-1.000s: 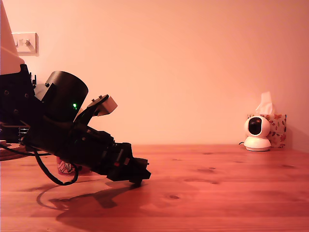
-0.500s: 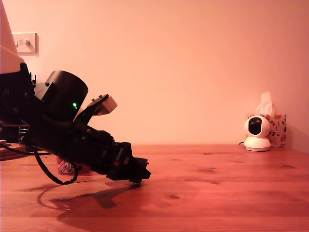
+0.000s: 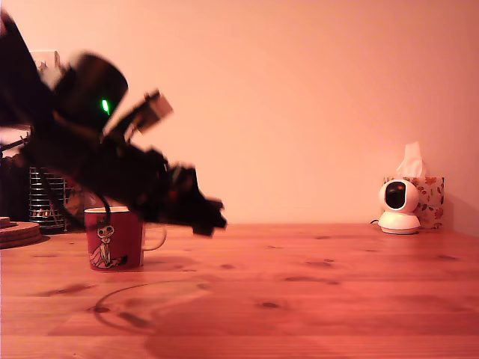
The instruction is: Pick up the coffee capsules on the table and drop them inside the coffee cup
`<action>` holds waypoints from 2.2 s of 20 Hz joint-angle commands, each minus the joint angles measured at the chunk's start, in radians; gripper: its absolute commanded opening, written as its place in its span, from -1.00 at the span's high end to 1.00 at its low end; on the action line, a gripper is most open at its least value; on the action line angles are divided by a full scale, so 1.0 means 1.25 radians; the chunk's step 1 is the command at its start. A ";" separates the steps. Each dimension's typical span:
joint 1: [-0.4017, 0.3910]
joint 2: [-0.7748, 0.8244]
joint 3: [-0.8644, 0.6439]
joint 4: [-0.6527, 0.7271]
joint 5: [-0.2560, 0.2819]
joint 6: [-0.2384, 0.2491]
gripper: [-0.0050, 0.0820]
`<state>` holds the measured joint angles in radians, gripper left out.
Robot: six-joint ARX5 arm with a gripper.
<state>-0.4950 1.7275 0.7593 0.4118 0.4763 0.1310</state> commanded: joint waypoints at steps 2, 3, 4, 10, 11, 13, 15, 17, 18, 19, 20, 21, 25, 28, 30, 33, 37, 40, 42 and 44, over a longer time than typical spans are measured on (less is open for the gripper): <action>0.013 -0.053 0.000 -0.062 -0.032 -0.023 0.53; 0.017 -0.072 0.000 -0.083 -0.048 -0.028 0.53; 0.021 -0.089 0.000 -0.103 -0.063 -0.036 0.53; 0.046 -0.172 0.000 -0.186 -0.162 -0.066 0.53; 0.052 -0.180 0.000 -0.196 -0.173 -0.066 0.53; 0.062 -0.190 0.000 -0.218 -0.190 -0.081 0.53; 0.073 -0.195 0.000 -0.244 -0.206 -0.093 0.53; 0.081 -0.196 0.000 -0.268 -0.225 -0.115 0.53; 0.083 -0.196 0.000 -0.280 -0.233 -0.130 0.53; 0.084 -0.198 0.000 -0.294 -0.242 -0.133 0.53; 0.083 -0.201 0.000 -0.305 -0.248 -0.144 0.53; 0.083 -0.207 0.000 -0.317 -0.262 -0.148 0.53; 0.084 -0.247 0.000 -0.349 -0.318 -0.149 0.52; 0.087 -0.287 0.000 -0.354 -0.345 -0.150 0.52; 0.087 -0.300 0.000 -0.357 -0.347 -0.150 0.52; 0.087 -0.300 0.000 -0.383 -0.346 -0.164 0.52; 0.087 -0.300 0.000 -0.393 -0.347 -0.168 0.52; 0.087 -0.300 0.000 -0.395 -0.347 -0.168 0.52; 0.087 -0.300 0.000 -0.395 -0.347 -0.168 0.52; 0.087 -0.300 0.000 -0.395 -0.352 -0.168 0.52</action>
<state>-0.3889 1.3441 0.7593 -0.0853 0.0414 -0.0734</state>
